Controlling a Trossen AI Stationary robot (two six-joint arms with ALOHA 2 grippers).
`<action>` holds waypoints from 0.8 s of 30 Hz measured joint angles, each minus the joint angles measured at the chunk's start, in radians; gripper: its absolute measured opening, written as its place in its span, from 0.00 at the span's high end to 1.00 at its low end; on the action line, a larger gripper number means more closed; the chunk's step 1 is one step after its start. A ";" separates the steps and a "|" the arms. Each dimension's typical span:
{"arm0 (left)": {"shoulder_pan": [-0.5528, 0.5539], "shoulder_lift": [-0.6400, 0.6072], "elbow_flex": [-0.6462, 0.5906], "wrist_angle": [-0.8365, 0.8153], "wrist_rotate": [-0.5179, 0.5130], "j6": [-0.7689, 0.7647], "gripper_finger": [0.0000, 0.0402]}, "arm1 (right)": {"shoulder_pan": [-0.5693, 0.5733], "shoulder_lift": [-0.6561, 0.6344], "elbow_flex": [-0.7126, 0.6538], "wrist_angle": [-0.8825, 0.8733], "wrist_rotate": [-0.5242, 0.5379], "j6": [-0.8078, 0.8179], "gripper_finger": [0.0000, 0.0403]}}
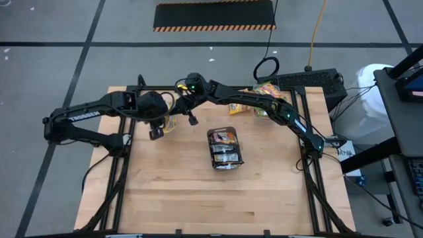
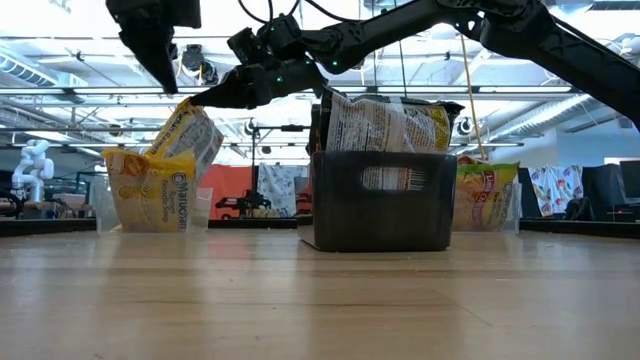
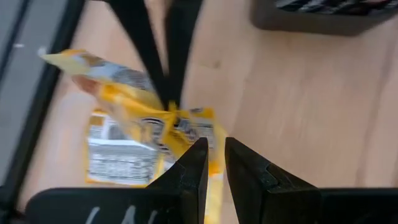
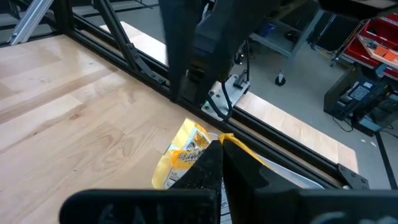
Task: Sort Maruchan noodles
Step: Put the bottom yellow noodle pack into the left transparent bin
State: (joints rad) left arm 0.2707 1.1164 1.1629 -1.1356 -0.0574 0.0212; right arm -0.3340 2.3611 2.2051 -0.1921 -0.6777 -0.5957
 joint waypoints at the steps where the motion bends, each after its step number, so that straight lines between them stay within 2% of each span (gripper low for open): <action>1: 0.000 0.000 0.000 0.002 -0.024 0.000 0.84 | 0.000 0.000 0.000 0.000 0.000 0.000 1.00; 6: 0.000 0.000 0.000 0.023 -0.110 0.002 0.84 | 0.000 0.000 0.000 0.000 0.000 0.000 1.00; 18: 0.002 0.023 -0.001 0.033 -0.130 0.047 0.84 | 0.000 0.000 0.000 0.000 0.000 0.000 1.00; 24: 0.025 0.024 -0.050 0.038 -0.137 0.050 0.84 | 0.000 0.000 0.000 0.000 0.000 0.000 1.00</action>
State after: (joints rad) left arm 0.2957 1.1404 1.1126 -1.0973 -0.1947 0.0715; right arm -0.3340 2.3611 2.2051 -0.1917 -0.6777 -0.5961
